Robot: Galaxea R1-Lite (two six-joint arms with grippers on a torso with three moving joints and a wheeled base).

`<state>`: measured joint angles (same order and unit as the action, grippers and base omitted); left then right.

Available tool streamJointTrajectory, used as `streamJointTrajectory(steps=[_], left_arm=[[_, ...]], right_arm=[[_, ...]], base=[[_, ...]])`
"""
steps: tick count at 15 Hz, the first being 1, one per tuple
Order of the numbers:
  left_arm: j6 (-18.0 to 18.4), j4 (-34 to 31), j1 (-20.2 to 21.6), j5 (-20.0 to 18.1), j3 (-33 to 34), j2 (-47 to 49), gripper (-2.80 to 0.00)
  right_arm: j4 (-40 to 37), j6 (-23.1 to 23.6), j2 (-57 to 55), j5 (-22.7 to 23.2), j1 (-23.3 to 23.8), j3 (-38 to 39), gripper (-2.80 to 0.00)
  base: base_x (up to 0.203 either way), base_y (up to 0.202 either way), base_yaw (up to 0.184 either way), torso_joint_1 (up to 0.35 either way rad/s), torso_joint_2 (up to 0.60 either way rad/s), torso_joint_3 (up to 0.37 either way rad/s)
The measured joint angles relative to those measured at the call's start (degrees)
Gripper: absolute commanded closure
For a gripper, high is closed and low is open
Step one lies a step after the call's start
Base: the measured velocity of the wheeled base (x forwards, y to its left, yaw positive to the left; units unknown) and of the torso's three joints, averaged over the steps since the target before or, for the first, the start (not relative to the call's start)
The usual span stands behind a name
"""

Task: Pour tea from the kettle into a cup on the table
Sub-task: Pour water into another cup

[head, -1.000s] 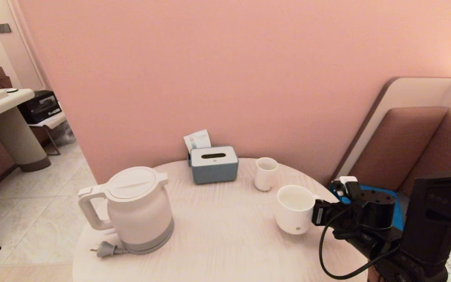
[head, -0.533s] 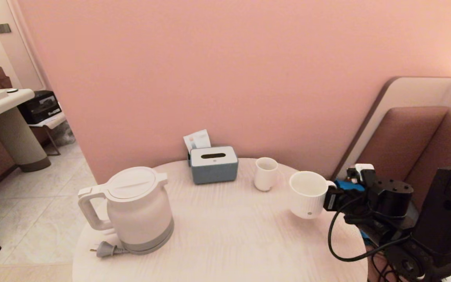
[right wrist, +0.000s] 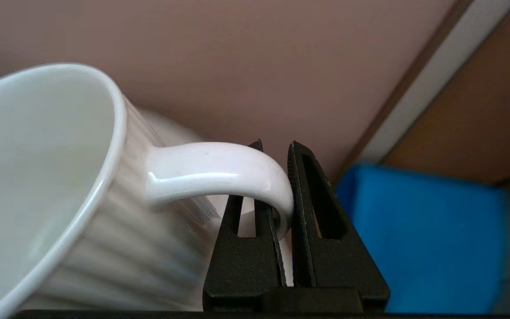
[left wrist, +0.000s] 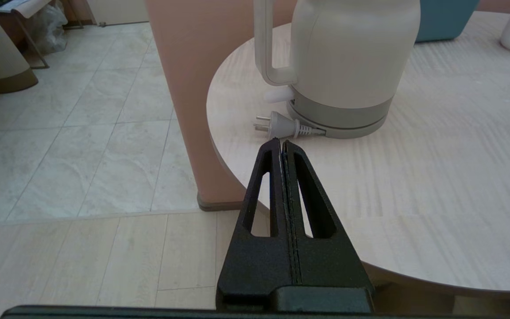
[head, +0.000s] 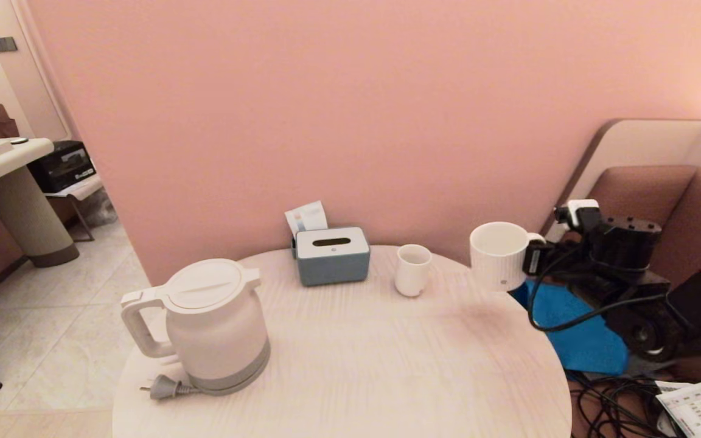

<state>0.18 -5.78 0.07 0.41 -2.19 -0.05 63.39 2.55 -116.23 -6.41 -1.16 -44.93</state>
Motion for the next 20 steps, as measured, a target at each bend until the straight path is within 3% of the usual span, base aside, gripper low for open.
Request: streamJointTrajectory(steps=[5,12,20], left_arm=[[0.0,0.0,0.0,0.0,0.0,0.0,0.0],[0.0,0.0,0.0,0.0,0.0,0.0,0.0],[0.0,0.0,0.0,0.0,0.0,0.0,0.0]], right_arm=[[-13.1,6.4,0.8,0.7,1.4,-12.4,0.0],[-16.0,6.8,-1.0,0.7,0.3,-17.5,0.0],[-21.7,11.8,-5.8,0.4,-3.5,-24.8,0.0]], base=[[0.0,0.0,0.0,0.0,0.0,0.0],[0.0,0.0,0.0,0.0,0.0,0.0],[0.0,0.0,0.0,0.0,0.0,0.0]])
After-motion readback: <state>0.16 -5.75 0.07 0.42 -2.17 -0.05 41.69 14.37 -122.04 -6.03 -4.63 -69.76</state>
